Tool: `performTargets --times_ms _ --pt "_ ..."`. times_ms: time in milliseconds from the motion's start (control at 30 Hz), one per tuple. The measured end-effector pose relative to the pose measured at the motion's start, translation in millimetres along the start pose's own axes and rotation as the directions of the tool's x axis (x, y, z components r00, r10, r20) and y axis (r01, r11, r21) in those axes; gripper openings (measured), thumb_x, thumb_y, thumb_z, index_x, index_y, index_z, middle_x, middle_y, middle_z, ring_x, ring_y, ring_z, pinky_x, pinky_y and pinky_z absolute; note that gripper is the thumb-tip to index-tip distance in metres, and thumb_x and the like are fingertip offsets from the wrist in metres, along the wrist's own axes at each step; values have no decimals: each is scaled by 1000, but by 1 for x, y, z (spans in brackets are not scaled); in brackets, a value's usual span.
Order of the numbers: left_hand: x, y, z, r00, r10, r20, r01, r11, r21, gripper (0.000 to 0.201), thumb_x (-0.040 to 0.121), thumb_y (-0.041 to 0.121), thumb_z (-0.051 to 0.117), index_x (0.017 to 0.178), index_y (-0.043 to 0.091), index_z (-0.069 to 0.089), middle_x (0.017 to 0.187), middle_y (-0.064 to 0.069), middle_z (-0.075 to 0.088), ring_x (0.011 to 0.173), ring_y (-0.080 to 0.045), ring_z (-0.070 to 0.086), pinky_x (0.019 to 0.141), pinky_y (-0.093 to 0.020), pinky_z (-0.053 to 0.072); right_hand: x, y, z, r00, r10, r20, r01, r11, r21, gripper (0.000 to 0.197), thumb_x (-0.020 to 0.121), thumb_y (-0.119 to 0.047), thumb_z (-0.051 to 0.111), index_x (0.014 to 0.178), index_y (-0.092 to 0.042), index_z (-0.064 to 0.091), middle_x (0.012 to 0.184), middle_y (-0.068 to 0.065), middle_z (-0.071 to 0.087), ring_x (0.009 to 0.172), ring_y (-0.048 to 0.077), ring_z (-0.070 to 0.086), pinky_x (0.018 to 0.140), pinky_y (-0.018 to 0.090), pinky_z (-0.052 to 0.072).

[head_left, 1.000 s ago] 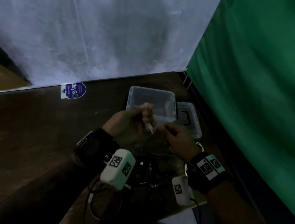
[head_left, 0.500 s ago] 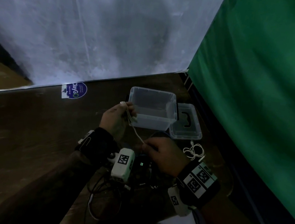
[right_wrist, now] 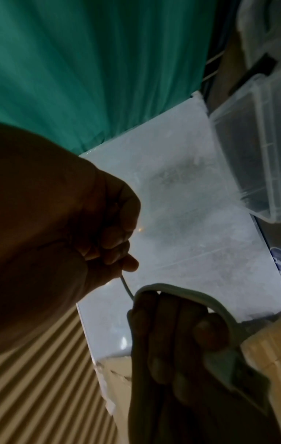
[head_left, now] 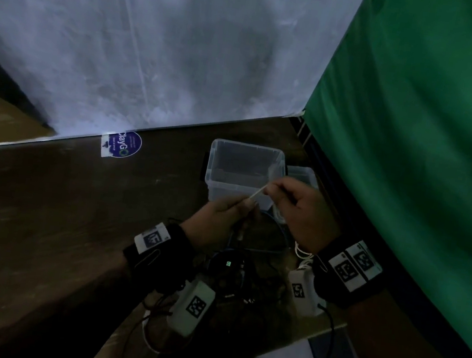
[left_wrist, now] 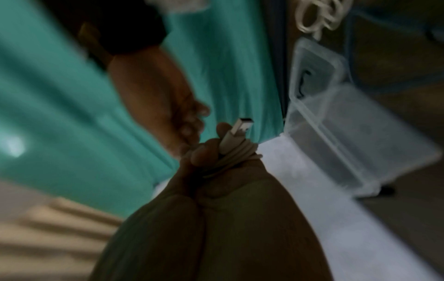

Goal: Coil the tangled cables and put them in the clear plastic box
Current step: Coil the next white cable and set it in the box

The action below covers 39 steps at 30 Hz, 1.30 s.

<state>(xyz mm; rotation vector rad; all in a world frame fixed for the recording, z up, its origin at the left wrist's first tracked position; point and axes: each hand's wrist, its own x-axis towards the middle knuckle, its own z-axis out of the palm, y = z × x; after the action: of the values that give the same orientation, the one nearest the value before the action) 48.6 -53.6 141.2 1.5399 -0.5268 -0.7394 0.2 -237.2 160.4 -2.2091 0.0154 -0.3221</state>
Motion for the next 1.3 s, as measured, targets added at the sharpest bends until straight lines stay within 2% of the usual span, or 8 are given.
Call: performTargets --times_ms 167,300,400,767,900,1100,1200,1300 --pt "-1 7 4 974 -222 -42 146 762 -631 28 100 19 43 84 5 62 77 -12 63 70 -22 62 61 -28 54 -12 -16 15 939 245 241 -332 825 457 18 93 -38 52 99 -37 68 94 -13 71 93 5 67 75 19 55" --pt "-1 11 -2 979 -179 98 193 655 -730 36 101 29 31 71 13 43 63 0 33 55 -12 32 61 -27 33 -23 -12 23 915 245 320 -371 823 430 21 92 -28 60 110 -23 67 102 -5 74 96 8 70 76 20 55" --pt "-4 12 -5 972 -155 175 234 619 -750 35 100 29 31 72 13 44 63 1 35 55 -11 32 65 -28 36 -24 -3 25 911 276 306 -390 815 429 15 92 -17 64 106 -13 67 97 0 74 91 14 71 77 25 56" --pt "-3 12 -15 989 -131 71 149 833 -533 31 99 25 40 88 0 55 79 -20 57 70 -27 60 69 -38 55 -28 2 23 977 152 149 -190 937 292 12 90 -18 69 97 -10 66 92 9 71 87 24 70 80 43 59" --pt "-2 2 -11 985 -171 -8 149 878 -456 37 98 33 43 79 8 62 75 -16 50 64 -24 45 58 -30 33 -31 -5 17 975 110 194 -154 961 229 9 91 -23 67 98 -17 68 91 -2 72 86 11 69 79 32 58" --pt "-2 8 -12 967 -207 145 217 975 -55 33 91 36 52 87 5 62 79 -15 53 67 -24 47 63 -31 41 -17 -8 -5 971 -232 55 235 970 -63 46 92 -3 60 136 -17 56 149 -4 42 120 6 55 90 17 51" --pt "-1 14 -8 964 -200 175 211 976 -48 32 93 33 49 89 2 58 74 -14 51 60 -21 47 53 -21 40 -11 -2 -8 935 -350 60 355 928 -111 21 90 -7 66 110 -6 72 121 6 67 110 12 64 88 31 55" --pt "3 21 -8 986 -149 70 154 985 -73 29 101 22 42 81 11 60 57 8 59 47 -3 52 48 -16 42 -13 -1 -10 957 -290 32 292 950 -111 15 91 -12 67 103 -6 73 97 2 73 88 3 64 79 18 52"
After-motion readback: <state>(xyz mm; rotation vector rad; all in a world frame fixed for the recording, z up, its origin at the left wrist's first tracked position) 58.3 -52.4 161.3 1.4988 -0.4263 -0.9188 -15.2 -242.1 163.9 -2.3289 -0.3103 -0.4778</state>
